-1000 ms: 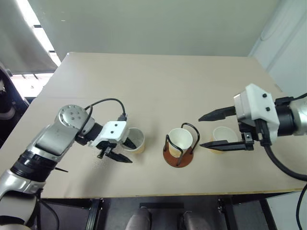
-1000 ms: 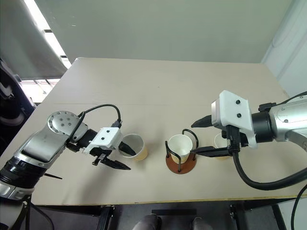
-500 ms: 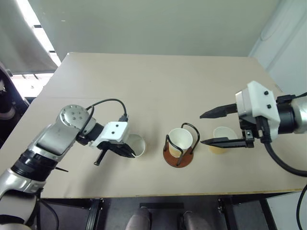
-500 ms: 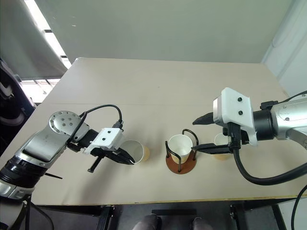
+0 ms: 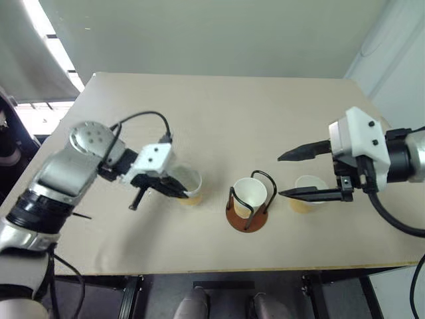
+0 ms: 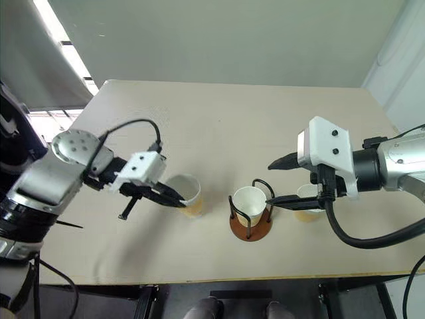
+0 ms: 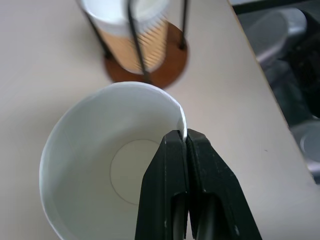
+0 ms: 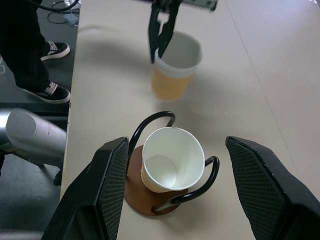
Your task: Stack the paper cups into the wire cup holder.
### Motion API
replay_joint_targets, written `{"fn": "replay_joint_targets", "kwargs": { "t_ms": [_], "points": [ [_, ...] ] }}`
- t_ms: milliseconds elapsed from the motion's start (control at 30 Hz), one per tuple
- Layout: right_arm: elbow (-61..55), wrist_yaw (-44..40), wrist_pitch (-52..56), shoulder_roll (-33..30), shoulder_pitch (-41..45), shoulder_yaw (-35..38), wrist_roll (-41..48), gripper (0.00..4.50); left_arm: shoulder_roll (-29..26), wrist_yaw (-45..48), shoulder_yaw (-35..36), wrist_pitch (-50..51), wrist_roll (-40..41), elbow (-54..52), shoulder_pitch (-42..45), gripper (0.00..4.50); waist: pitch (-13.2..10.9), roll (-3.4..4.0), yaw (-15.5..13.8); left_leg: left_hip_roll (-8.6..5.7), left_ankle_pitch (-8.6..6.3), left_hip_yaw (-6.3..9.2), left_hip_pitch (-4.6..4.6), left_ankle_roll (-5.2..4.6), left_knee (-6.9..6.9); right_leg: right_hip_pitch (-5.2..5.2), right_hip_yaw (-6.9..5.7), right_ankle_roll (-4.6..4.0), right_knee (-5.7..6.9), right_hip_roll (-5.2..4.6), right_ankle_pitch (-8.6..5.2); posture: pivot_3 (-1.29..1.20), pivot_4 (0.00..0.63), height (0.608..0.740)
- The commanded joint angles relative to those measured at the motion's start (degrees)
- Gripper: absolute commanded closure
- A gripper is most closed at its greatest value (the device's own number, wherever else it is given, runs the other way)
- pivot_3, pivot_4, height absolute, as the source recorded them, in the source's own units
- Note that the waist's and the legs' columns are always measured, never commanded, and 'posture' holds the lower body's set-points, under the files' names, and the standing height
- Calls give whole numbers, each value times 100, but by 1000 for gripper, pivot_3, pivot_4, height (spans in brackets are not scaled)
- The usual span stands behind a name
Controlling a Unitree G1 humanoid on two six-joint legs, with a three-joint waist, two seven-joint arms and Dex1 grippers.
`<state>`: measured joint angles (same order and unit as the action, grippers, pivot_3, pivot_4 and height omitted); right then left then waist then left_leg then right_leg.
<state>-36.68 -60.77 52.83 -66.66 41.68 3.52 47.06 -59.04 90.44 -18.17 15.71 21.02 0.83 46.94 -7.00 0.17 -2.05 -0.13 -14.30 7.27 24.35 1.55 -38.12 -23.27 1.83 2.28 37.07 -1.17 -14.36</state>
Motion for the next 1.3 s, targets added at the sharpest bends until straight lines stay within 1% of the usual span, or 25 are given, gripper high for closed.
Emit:
{"fn": "replay_joint_targets", "kwargs": {
  "t_ms": [33, 167, 267, 367, 567, 733, 900, 1033, 1300],
  "points": [
    [4, -73, -106, -127, 129, 125, -31, 1363, 66, 206, 227, 214, 183, 25, 212, 4479, 0, 0, 0, 0, 0, 0, 1, 0, 0, -1, 0, 0, 0, 0, 0, 0, 150, 740],
    [57, -162, -148, -212, 18, 155, -102, 1363, 293, 206, 370, 593, 420, 81, 628, 4479, 0, -2, -28, 0, 0, 2, 9, 0, -6, -3, -2, 2, 0, 0, 1, 0, 150, 740],
    [84, -238, -187, -343, -238, 275, -130, 1363, 420, 206, 362, 885, 714, 70, 995, 4479, 1, -3, -33, 0, -1, 2, 16, -1, -10, -5, -2, 3, -2, -1, 2, 0, 150, 740],
    [86, -266, -235, -442, -496, 417, -157, 1363, 562, 206, 260, 1071, 996, 97, 1357, 4479, 1, -2, -30, -1, -1, 0, 15, -2, -8, -6, -1, 4, -4, -2, 2, 0, 150, 740],
    [46, -189, -251, -495, -682, 562, -120, 1363, 928, 206, -69, 1226, 1494, 262, 2073, 4479, 1, -3, -35, 0, -1, -1, 16, -2, -9, -5, -2, 7, -4, -2, 4, 0, 150, 740],
    [-18, -112, -201, -514, -729, 632, -63, 1363, 1140, 206, -514, 1000, 1703, 516, 2519, 4479, 1, -3, -34, 1, -1, -3, 15, -3, -10, -5, 0, 11, -3, -2, 3, 0, 150, 740],
    [-70, -86, -130, -561, -843, 761, -8, 1363, 1329, 206, -1020, 656, 1718, 768, 2805, 4479, 0, -3, -41, 0, -3, -3, 18, -6, -13, -5, 1, 16, -5, -2, 2, 0, 150, 740],
    [-73, -165, -45, -762, -1037, 1036, 30, 1363, 1546, 206, -1396, 423, 1677, 929, 2973, 4479, 0, -3, -83, -1, -3, -2, 22, -7, -16, -5, 1, 20, -5, -2, 2, 0, 150, 740],
    [-142, -100, 290, -1111, -1162, 1810, 402, 1363, 1632, 206, -1908, 16, 1732, 1066, 3090, 4479, 0, -3, -94, -1, -4, -5, 29, -8, -17, -8, 1, 27, -5, -2, -1, 0, 150, 740]
  ]
}}
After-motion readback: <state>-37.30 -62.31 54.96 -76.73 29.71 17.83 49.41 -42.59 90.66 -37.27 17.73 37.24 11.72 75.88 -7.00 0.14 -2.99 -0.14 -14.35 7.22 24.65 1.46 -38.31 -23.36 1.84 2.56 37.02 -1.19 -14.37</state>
